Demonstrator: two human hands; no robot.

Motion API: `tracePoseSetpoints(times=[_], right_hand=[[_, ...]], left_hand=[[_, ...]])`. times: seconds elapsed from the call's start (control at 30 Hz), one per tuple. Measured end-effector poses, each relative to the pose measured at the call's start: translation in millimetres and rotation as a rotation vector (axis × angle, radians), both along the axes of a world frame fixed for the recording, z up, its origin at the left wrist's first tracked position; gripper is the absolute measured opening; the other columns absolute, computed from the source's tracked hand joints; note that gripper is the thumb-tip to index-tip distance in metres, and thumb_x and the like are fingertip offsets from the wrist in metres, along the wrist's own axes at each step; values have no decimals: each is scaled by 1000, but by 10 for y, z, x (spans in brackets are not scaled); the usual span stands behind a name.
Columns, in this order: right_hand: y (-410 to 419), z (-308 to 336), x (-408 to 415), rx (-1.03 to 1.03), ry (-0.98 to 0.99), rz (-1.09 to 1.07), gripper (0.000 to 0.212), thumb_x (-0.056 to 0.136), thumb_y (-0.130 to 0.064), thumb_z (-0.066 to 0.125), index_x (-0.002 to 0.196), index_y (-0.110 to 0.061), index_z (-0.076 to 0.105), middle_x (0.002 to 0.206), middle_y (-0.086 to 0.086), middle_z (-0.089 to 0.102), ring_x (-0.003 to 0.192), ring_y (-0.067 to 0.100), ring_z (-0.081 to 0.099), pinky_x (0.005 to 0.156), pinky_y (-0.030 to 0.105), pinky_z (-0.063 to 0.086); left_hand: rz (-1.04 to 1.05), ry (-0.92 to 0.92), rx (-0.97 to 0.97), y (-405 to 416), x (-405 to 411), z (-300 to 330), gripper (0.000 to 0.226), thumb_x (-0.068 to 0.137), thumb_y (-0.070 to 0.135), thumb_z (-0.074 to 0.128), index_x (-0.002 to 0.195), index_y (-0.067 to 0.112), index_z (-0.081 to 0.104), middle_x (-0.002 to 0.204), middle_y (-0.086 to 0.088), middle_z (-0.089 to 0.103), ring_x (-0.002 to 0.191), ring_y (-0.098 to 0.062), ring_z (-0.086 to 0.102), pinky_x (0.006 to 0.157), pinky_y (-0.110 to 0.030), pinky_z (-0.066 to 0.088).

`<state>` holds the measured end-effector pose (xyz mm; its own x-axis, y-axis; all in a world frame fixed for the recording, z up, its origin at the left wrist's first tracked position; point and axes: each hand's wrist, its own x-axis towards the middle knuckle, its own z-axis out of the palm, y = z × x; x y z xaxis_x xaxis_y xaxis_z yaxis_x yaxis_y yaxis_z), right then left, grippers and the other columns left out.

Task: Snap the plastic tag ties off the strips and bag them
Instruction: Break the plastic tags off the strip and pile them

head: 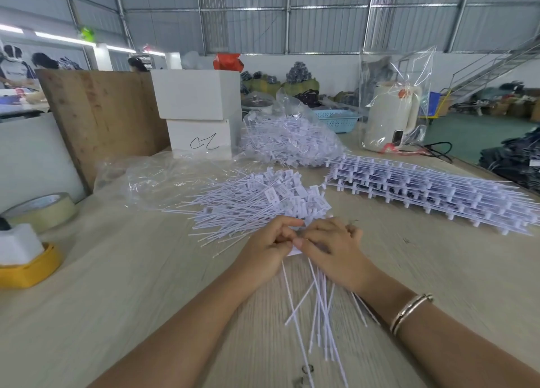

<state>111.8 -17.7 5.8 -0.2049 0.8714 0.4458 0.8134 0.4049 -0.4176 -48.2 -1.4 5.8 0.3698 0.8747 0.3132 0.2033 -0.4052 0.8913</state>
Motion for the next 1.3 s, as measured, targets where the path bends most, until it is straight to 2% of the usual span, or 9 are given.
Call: tracePoseSetpoints(times=[0.07,0.13,0.23,0.33,0.63,0.87,1.07,1.23,1.3], right_hand=[[4,4,1,7,29,14,25,92,-37,53,85,-22,72,88,-19,52,99,6,37,89,4,6],[9,9,13,21,141,23,22,91,-30,57,79,-18,70,85,-14,56,98,10,43,96,24,19],[12,31,29,50,277,-18,25,91,-22,58,67,-27,61,78,-13,56,96,14,47,90,36,24],[-8,49,20,22,283,-11,33,91,-21,57,63,-38,51,75,-18,53,96,14,48,94,41,26],[-23,42,41,-164,335,166,11,83,-32,66,73,-29,64,79,-13,56,99,17,50,98,59,30],[1,54,29,20,382,240,4,82,-16,71,80,-19,72,75,3,66,83,22,56,87,40,38],[-22,56,-3,118,337,131,21,82,-26,70,77,-46,65,76,-22,62,96,2,50,92,42,27],[-64,69,-25,188,305,92,27,81,-23,70,76,-49,62,76,-27,60,97,-10,46,90,20,14],[-63,68,-19,191,343,97,25,81,-23,71,76,-46,63,76,-26,61,96,-11,47,90,21,16]], left_hand=[[35,-8,2,6,-8,13,44,86,-10,48,103,29,58,90,5,59,83,-7,55,78,-19,42],[83,0,10,20,-22,15,37,87,-3,53,94,33,59,91,7,58,80,-3,54,75,-17,43],[126,98,-3,40,-42,8,24,90,18,57,72,32,59,72,14,58,70,-4,52,66,-19,38],[118,127,-5,47,-49,-22,37,92,26,55,56,29,52,50,18,48,51,2,42,51,-15,29],[41,17,-58,5,-28,-20,13,93,23,55,81,21,57,55,17,60,53,2,55,58,-10,42],[23,-185,-198,18,-30,-32,4,94,20,55,94,24,56,52,13,55,51,-1,51,54,-13,43],[-16,-278,-277,39,-33,-25,5,93,21,55,92,24,58,50,10,51,52,-3,49,53,-13,42],[-30,-404,-373,2,27,-3,13,95,11,51,88,19,58,54,1,45,52,-9,41,60,-22,36],[-25,-452,-387,-24,50,23,16,94,6,50,85,17,57,54,-1,43,50,-9,39,60,-24,34]])
